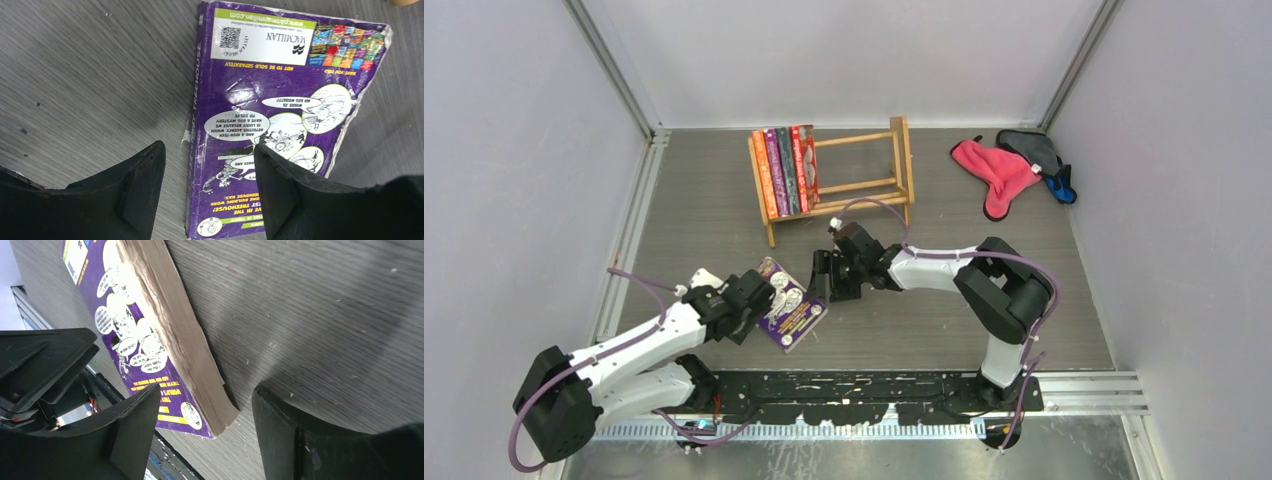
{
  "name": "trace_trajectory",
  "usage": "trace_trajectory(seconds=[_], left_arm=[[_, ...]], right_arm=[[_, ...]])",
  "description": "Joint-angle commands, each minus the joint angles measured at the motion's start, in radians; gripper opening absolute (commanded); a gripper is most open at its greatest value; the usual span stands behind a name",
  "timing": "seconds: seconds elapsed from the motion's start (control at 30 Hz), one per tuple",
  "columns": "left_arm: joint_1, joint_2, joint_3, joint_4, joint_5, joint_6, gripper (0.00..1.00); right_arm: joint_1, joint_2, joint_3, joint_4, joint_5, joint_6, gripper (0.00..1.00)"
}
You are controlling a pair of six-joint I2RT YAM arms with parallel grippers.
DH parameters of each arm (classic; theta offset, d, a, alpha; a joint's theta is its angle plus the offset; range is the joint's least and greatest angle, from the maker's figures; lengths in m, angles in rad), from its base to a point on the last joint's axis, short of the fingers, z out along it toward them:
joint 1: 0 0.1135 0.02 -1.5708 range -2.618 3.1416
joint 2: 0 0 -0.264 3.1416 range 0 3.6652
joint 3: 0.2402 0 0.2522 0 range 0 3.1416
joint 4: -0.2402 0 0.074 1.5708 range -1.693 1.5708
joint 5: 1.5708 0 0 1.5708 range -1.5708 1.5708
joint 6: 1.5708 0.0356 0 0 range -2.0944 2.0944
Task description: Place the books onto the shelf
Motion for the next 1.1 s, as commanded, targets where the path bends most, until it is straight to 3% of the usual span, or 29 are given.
trace_trajectory(seconds=[0.0,0.4,0.7,1.07], left_arm=[[-0.009,0.011,-0.007,0.03,0.003,-0.028,0.65],[-0.025,0.017,-0.034,0.032,0.016,-0.041,0.65],[-0.035,0.009,-0.042,-0.002,0.029,-0.042,0.65],[-0.038,0.0,-0.046,-0.021,0.043,-0.036,0.65]], right_arm=[[0.023,0.011,-0.017,0.059,-0.01,0.008,0.73],[0.069,0.033,-0.078,0.109,-0.017,0.038,0.73],[0.077,0.055,-0.14,0.268,-0.091,0.107,0.73],[0.089,0.067,-0.129,0.29,-0.101,0.112,0.72]])
